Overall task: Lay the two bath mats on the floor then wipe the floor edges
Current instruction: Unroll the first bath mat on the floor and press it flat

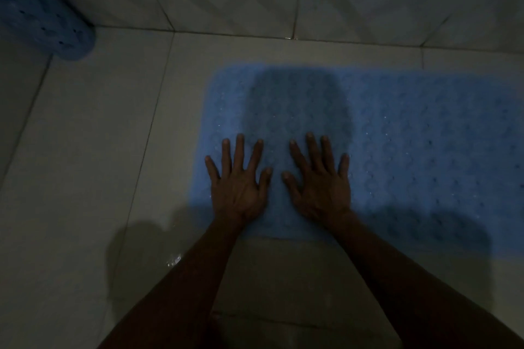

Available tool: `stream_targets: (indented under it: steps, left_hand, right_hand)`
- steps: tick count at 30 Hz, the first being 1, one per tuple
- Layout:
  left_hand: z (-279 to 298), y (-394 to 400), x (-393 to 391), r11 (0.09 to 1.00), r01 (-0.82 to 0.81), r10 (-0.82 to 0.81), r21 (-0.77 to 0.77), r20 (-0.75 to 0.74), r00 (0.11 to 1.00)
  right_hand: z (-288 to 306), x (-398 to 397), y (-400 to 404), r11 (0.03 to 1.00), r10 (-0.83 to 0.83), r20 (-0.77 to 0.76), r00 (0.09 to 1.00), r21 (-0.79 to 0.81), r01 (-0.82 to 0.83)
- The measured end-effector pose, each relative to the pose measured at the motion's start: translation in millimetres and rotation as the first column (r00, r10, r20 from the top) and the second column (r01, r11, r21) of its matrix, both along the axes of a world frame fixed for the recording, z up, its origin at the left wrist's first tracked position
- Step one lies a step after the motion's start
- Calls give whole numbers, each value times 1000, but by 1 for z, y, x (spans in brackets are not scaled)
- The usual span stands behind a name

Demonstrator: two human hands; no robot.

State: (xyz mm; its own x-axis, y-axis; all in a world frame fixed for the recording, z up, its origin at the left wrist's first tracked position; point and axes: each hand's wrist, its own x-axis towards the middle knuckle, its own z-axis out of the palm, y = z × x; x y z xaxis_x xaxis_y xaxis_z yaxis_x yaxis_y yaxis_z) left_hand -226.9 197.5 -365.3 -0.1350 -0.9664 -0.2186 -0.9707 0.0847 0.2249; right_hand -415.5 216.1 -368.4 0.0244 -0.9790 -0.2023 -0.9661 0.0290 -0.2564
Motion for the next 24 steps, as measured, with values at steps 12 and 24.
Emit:
stream_targets:
  steps: [12, 24]
  left_hand:
    - [-7, 10, -1, 992, -26, 34, -121, 70, 997]
    - [27, 19, -30, 975, -77, 64, 207, 70, 995]
  right_hand:
    - [-6, -2, 19, 992, 10, -15, 1000, -122, -12]
    - [32, -34, 27, 988, 53, 53, 997, 144, -60]
